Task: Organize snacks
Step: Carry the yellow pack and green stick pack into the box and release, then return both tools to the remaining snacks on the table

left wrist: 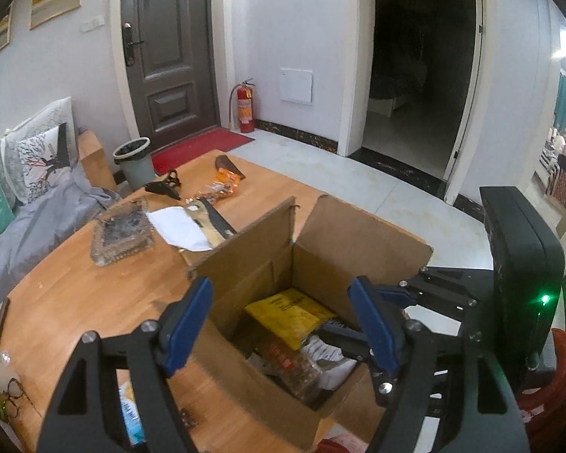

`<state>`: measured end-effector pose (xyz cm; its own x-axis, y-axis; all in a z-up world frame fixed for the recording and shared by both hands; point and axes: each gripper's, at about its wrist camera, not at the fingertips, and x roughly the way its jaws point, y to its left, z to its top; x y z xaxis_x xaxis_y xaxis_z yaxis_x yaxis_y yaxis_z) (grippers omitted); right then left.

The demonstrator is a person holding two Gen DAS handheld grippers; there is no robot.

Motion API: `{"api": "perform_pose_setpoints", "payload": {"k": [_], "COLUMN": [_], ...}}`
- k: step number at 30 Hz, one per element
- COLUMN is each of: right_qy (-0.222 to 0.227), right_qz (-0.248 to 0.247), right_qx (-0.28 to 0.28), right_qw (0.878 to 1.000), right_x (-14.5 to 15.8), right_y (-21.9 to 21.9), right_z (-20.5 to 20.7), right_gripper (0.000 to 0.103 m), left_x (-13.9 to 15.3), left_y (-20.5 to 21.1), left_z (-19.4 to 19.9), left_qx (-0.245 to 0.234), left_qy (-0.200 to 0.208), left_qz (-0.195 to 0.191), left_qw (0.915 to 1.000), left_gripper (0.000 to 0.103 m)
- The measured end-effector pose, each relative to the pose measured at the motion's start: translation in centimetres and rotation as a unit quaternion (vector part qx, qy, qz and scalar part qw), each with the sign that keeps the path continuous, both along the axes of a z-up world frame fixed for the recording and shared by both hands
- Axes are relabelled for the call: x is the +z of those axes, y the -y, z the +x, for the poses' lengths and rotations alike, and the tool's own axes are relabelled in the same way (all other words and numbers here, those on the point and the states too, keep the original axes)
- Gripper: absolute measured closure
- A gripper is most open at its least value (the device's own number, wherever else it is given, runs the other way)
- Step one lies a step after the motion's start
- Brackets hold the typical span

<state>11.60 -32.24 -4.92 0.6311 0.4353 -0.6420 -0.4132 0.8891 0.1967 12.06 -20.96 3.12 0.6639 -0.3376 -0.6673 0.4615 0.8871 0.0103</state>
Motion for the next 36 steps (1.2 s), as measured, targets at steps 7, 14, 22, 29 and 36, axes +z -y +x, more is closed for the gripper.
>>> {"api": "perform_pose_setpoints", "payload": {"k": [7, 14, 22, 29, 36], "right_qy": [0.023, 0.046, 0.025, -0.036, -0.08], "right_qz": [-0.002, 0.006, 0.009, -0.004, -0.033], "right_qx": [0.026, 0.092, 0.18, 0.218, 0.237], "right_qw": [0.999, 0.995, 0.983, 0.975, 0.968], "right_x": [2.3, 4.8, 3.5, -2.2, -9.3], "right_y": [-2.8, -8.5, -16.5, -21.3, -22.7], "right_z": [-1.9, -4.8, -6.7, -6.8, -6.2], "right_gripper": [0.062, 0.062, 0.062, 0.062, 0.059], "left_x": [2.0, 3.0, -0.8, -7.6, -14.9], "left_y": [-4.8, -12.8, -22.1, -26.2, -25.6], "left_z": [-3.0, -6.4, -9.8, -11.8, -12.5], "left_qx": [0.034, 0.103, 0.197, 0.233, 0.215], "left_qy": [0.024, 0.039, 0.023, -0.022, -0.076], "left_qz": [-0.007, 0.001, 0.018, 0.013, -0.006], "left_qw": [0.9991, 0.9939, 0.98, 0.9722, 0.9736], "left_gripper": [0.03, 0.028, 0.025, 0.025, 0.025]}}
